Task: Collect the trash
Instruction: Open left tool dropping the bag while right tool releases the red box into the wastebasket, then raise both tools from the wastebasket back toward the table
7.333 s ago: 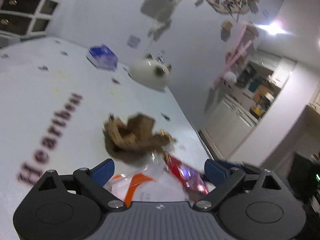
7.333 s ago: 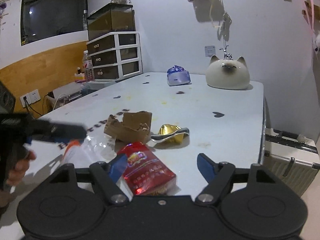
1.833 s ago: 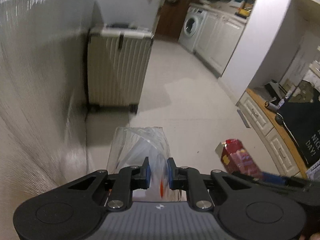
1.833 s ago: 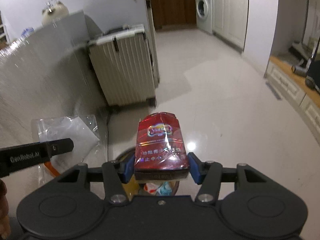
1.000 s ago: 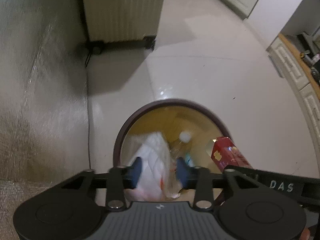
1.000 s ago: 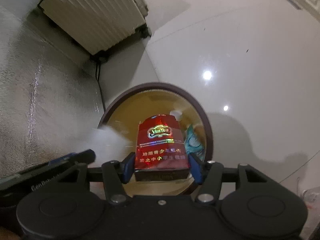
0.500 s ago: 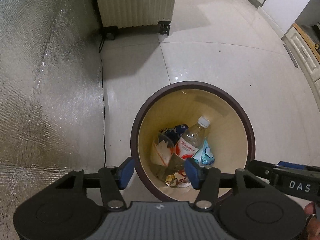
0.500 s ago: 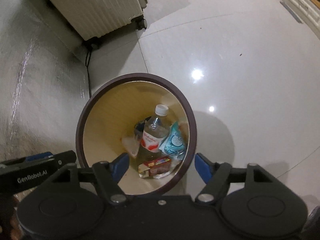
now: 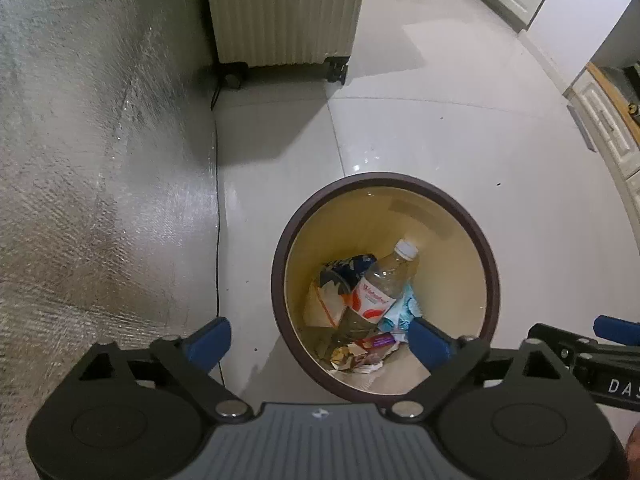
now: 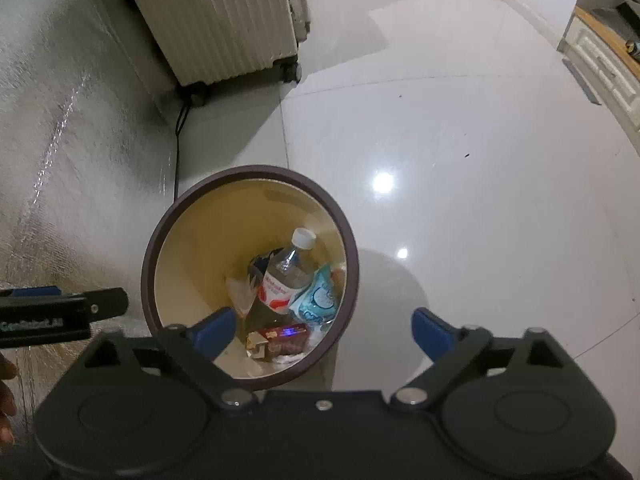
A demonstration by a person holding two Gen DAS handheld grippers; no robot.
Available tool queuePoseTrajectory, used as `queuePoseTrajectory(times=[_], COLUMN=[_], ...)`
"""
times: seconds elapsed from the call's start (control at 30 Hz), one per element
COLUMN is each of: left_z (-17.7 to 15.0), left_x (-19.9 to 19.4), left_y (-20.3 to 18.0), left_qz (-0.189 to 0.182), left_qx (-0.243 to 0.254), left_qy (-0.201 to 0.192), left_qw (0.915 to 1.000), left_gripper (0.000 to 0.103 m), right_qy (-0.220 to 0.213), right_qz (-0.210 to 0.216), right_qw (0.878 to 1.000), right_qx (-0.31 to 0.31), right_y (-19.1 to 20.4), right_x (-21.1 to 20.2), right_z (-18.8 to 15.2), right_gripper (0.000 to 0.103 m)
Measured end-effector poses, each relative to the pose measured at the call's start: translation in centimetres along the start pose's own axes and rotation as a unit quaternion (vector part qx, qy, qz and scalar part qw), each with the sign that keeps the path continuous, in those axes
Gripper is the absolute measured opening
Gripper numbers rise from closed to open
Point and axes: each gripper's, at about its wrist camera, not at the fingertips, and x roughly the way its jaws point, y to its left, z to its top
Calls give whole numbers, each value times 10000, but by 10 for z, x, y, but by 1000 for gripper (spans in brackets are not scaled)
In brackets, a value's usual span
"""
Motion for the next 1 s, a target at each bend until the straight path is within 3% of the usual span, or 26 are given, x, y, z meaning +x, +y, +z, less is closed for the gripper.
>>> queuePoseTrajectory(times=[0.13, 0.57, 1.0], left_z=[-6, -24, -50], left_x=[-8, -54, -140], left_y=[-2, 1, -15], left_qz=[60, 105, 26], left_qx=[93, 124, 196], left_qy=[-32, -273, -786], left_qw=[9999, 9995, 9967], left_gripper=[102, 103, 103], right_qy=[-22, -271, -933], right_qz=[-74, -209, -218], right_qw=[10000, 9994, 9952], right_qx=[-39, 87, 199], right_y=[-2, -7, -12], right_x=[-7, -49, -142], right_z=[-6, -21, -39], right_gripper=[103, 103, 103])
